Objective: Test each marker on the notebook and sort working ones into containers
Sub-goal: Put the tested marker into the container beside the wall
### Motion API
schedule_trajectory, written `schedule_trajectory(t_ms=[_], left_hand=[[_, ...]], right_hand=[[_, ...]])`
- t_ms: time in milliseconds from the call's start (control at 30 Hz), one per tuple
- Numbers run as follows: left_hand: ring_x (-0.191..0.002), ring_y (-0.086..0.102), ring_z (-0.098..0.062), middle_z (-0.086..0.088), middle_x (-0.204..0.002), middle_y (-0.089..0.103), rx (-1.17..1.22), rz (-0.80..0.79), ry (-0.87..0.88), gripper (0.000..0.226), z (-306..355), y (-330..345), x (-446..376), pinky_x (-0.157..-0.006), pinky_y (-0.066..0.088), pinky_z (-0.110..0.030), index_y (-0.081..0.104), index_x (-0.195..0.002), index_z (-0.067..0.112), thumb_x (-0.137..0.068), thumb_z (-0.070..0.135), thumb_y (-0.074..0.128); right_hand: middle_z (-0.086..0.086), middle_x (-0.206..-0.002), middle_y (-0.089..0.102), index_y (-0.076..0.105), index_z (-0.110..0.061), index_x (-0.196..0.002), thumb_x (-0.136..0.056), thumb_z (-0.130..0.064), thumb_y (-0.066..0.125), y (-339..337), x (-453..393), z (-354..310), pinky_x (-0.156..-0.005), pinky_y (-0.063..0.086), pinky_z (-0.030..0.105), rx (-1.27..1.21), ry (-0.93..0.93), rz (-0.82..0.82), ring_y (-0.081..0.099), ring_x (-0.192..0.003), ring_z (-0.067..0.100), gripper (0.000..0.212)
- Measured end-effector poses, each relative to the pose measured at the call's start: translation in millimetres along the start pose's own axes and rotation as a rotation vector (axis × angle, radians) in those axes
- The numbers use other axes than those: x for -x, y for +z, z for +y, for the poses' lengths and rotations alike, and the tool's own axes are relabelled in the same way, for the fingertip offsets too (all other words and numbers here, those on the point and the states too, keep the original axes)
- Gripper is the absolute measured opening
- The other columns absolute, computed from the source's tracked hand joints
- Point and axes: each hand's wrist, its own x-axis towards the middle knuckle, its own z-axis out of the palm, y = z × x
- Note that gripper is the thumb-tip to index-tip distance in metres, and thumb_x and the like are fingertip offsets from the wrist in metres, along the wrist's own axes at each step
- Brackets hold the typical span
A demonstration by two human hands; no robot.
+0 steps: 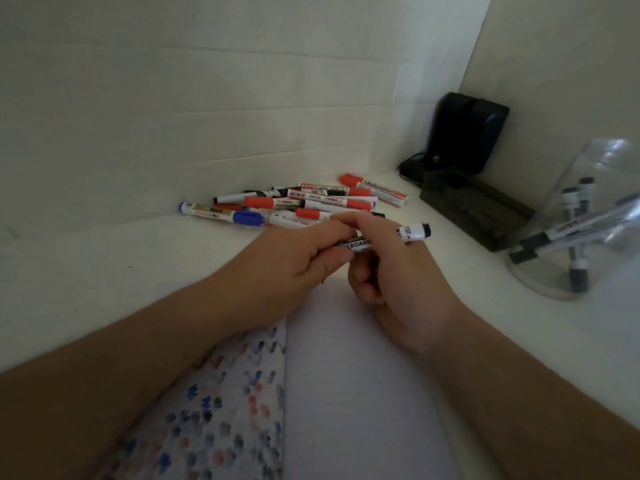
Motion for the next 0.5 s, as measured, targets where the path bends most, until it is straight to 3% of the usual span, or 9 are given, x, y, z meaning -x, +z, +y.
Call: schedule_trajectory(t_ms=[133, 200, 267, 367, 433, 500], left_hand=[[-0.089, 0.067, -0.006, 0.014, -0.098, 0.072, 0.028, -0.002, -0.028, 0.033, 1, 1, -3, -0.079, 0.051, -0.025, 0.061, -0.133, 0.039, -0.105, 0.043, 0.046], [-0.093, 0.067, 0.0, 0.021, -0.103, 0.073, 0.06, 0.005, -0.041, 0.033, 1, -1, -4, -0.081, 0.051, -0.022, 0.061, -0.136, 0.041, -0.104, 0.039, 0.05], [-0.074, 0.062, 0.009, 0.032, -0.082, 0.066, 0.063, 0.001, -0.041, 0.032, 1, -4, -3, -0.066, 0.044, -0.01, 0.061, -0.134, 0.04, -0.103, 0.037, 0.052], [-0.059, 0.055, 0.0, 0.018, -0.068, 0.06, 0.076, -0.027, -0.094, 0.035, -2, -9, 1, -0.055, 0.039, -0.015, 0.044, -0.131, 0.052, -0.096, 0.059, 0.047], [-0.061, 0.052, -0.004, 0.008, -0.072, 0.057, 0.062, -0.046, -0.193, 0.04, -9, -13, 5, -0.059, 0.043, -0.026, 0.039, -0.121, 0.054, -0.087, 0.072, 0.05], [-0.075, 0.05, -0.001, 0.016, -0.089, 0.053, -0.067, -0.113, -0.264, 0.043, -15, -14, 9, -0.068, 0.046, -0.03, 0.044, -0.114, 0.054, -0.08, 0.071, 0.065]], right_hand=[[0.0, -0.061, 0.053, 0.079, -0.014, -0.11, -0.104, -0.025, 0.054, -2, -1, -2, -0.041, 0.03, 0.021, -0.019, 0.001, -0.014, 0.043, -0.05, 0.008, 0.028], [0.001, -0.062, 0.057, 0.081, -0.02, -0.106, -0.107, -0.022, 0.049, -2, -2, -2, -0.041, 0.031, 0.021, -0.019, -0.018, -0.033, 0.046, -0.05, 0.007, 0.032], [0.006, -0.067, 0.059, 0.08, -0.023, -0.108, -0.108, -0.02, 0.047, -3, -2, -2, -0.041, 0.033, 0.021, -0.01, -0.056, -0.063, 0.049, -0.052, 0.009, 0.034], [0.009, -0.072, 0.057, 0.078, -0.024, -0.109, -0.107, -0.019, 0.046, -6, -2, -6, -0.041, 0.035, 0.022, -0.023, -0.031, -0.064, 0.049, -0.053, 0.014, 0.033], [0.007, -0.071, 0.059, 0.078, -0.018, -0.098, -0.102, -0.02, 0.049, -11, -4, -11, -0.044, 0.039, 0.022, -0.088, 0.012, -0.025, 0.051, -0.056, 0.015, 0.029], [0.008, -0.07, 0.06, 0.075, -0.016, -0.084, -0.091, -0.024, 0.062, -17, -5, -14, -0.047, 0.041, 0.024, -0.043, 0.029, 0.016, 0.053, -0.056, 0.016, 0.017]])
